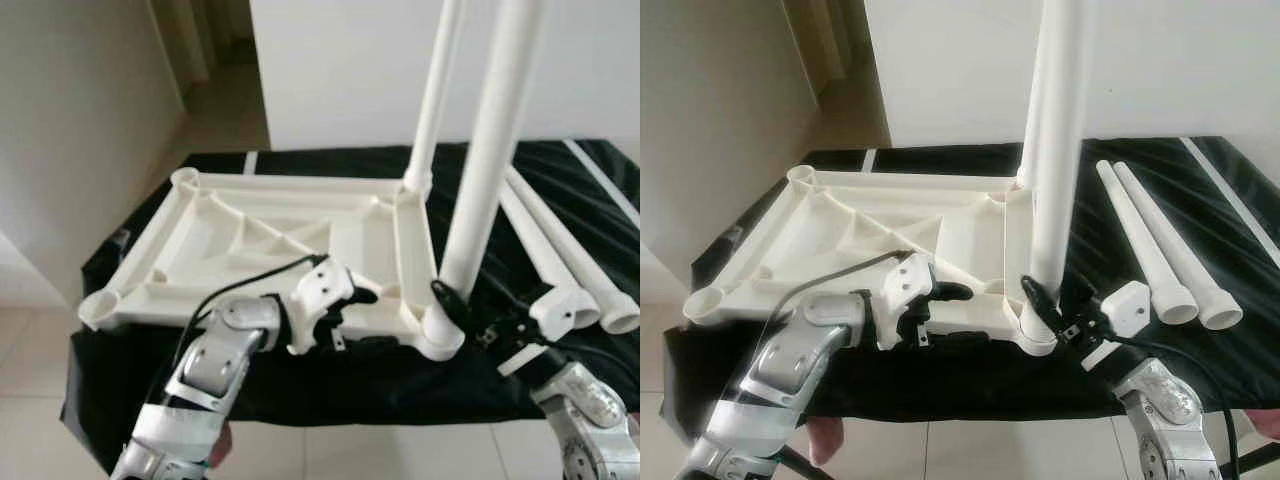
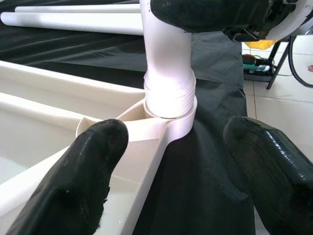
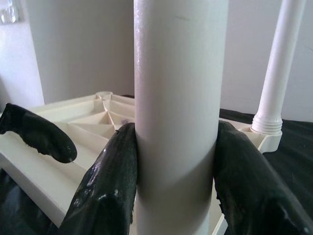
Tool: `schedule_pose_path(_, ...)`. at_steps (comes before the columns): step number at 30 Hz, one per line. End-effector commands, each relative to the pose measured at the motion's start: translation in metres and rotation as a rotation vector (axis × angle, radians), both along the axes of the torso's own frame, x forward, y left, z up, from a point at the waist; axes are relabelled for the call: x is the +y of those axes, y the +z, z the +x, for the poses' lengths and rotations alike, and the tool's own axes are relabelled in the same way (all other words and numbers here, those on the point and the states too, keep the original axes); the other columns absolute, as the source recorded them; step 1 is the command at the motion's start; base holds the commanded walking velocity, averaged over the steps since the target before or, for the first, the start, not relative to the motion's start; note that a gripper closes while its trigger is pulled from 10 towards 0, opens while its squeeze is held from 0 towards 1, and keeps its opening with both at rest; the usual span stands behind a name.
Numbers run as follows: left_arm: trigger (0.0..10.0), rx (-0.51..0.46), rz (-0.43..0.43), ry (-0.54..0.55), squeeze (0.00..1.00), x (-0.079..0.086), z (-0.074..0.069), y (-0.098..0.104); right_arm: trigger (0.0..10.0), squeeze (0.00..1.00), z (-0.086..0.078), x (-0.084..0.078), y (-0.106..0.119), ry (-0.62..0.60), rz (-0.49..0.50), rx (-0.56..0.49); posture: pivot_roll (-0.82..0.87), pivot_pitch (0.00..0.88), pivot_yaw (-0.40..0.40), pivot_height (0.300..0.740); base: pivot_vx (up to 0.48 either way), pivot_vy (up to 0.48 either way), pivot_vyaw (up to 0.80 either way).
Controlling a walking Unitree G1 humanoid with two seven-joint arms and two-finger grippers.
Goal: Building children table
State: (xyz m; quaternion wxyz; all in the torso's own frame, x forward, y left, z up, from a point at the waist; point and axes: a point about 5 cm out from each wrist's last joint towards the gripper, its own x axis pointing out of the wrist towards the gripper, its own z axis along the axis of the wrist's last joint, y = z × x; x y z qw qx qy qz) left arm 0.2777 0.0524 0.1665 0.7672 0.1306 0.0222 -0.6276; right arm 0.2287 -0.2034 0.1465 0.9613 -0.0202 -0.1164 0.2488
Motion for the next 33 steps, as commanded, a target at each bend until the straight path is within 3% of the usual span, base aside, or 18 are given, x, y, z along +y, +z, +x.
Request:
schedule_pose_path(1,10.0,-0.01,-0.004,0.075,0.0,0.0,0.004,0.0,10.0,0.0,-0.007,-0.016,-0.037,-0.094,0.002,0.198,0.0,0.0,0.058,0.74,0.0,0.0,0.0)
schedule_pose_path(17,10.0,-0.015,-0.004,0.06,0.0,-0.002,0.005,0.001,10.0,0.0,-0.014,-0.004,-0.044,-0.104,0.004,0.206,-0.01,0.0,0.062,0.74,0.0,0.0,0.0)
schedule_pose_path(28,10.0,-0.009,-0.001,0.059,0.0,-0.002,0.003,-0.002,10.0,0.0,-0.013,-0.01,-0.047,-0.261,0.04,0.203,-0.01,0.0,0.064,0.74,0.0,0.0,0.0)
schedule_pose_path(32,10.0,-0.01,-0.001,0.058,0.0,-0.002,0.003,-0.001,10.0,0.0,-0.006,-0.014,-0.044,-0.364,0.034,0.205,-0.01,0.0,0.06,0.74,0.0,0.0,0.0)
schedule_pose_path(33,10.0,-0.011,-0.001,0.059,0.0,-0.002,0.003,-0.001,10.0,0.0,-0.001,-0.013,-0.041,-0.445,0.026,0.183,-0.01,0.0,0.058,0.74,0.0,0.0,0.0)
